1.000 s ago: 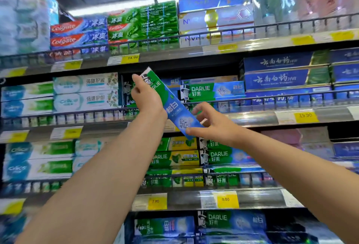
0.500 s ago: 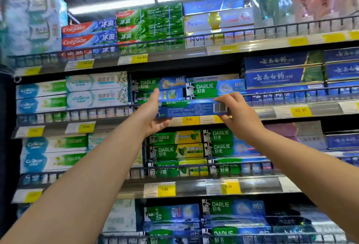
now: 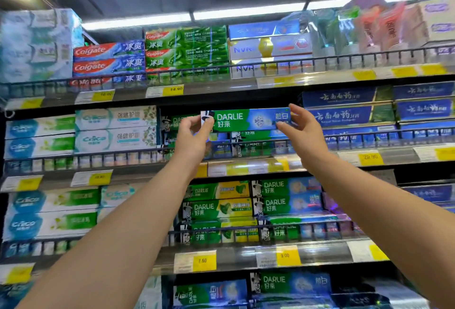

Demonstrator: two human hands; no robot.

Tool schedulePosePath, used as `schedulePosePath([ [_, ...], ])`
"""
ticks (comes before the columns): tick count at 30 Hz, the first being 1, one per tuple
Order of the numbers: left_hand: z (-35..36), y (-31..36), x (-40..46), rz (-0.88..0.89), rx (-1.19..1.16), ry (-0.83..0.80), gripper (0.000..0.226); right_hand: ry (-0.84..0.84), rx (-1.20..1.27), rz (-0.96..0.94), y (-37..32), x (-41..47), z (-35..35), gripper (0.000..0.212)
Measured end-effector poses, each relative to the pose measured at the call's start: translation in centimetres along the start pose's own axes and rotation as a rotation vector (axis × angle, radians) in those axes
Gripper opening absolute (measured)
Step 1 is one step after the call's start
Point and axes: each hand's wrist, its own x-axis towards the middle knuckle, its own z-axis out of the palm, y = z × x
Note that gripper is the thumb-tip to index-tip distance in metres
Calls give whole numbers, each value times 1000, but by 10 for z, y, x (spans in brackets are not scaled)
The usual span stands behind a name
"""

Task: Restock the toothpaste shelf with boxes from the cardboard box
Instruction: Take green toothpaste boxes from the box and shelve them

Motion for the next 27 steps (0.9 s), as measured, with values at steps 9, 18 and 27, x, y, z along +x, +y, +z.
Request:
schedulePosePath([
  [9,40,-6,31,71,303,-56,57,104,-200,-101,0,64,-5,57],
  [18,58,-12,49,41,508,-151,79,178,-474,-127,26,78,-16,45],
  [27,53,-5,55,16,575,-232,78,196,-483,-159,32,78,-20,43],
])
